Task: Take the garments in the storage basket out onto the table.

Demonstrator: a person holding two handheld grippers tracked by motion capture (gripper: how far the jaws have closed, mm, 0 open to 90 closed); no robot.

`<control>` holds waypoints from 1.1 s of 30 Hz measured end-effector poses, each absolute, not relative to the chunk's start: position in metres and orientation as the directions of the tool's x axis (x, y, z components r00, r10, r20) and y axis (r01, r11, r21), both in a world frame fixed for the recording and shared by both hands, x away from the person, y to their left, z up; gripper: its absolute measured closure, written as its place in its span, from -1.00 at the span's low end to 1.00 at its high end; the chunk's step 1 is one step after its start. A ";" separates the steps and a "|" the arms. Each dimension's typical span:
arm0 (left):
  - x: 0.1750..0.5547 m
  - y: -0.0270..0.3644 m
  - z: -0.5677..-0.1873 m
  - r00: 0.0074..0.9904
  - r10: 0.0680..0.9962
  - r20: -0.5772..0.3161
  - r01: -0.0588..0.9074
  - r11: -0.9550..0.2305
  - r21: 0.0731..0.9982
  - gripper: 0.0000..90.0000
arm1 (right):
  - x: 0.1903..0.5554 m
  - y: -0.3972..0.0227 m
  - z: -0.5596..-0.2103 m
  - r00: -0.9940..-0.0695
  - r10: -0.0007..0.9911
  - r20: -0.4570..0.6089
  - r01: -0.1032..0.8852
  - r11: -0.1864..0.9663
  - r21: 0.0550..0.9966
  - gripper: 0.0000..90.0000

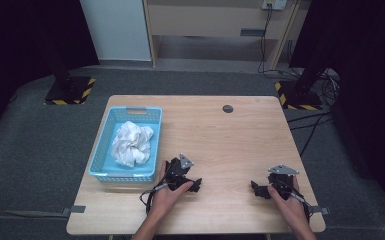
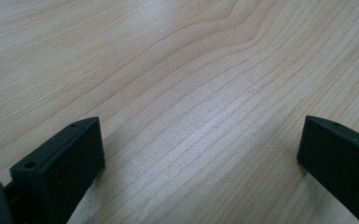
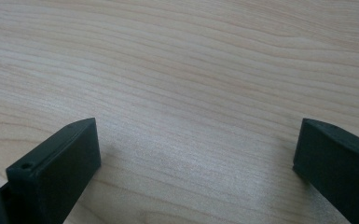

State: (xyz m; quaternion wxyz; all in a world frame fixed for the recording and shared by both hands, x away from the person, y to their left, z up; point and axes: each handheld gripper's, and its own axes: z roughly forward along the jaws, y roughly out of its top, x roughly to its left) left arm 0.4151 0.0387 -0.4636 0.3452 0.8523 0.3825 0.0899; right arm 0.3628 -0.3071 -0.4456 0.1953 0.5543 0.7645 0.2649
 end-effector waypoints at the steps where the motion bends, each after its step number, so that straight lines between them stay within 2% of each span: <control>1: 0.415 0.039 -0.464 0.691 0.714 -0.111 0.590 -0.469 0.657 -1.00 | 0.363 -0.307 -0.446 -0.309 0.951 -0.005 0.744 0.245 0.622 -0.99; 25: 0.414 0.041 -0.462 0.702 0.702 -0.124 0.584 -0.467 0.664 -0.96 | 0.362 -0.307 -0.445 -0.311 0.950 -0.004 0.744 0.246 0.621 -0.99; 33: 0.409 0.035 -0.449 0.720 0.684 -0.123 0.569 -0.479 0.669 -0.95 | 0.362 -0.307 -0.445 -0.311 0.950 -0.005 0.744 0.247 0.621 -0.99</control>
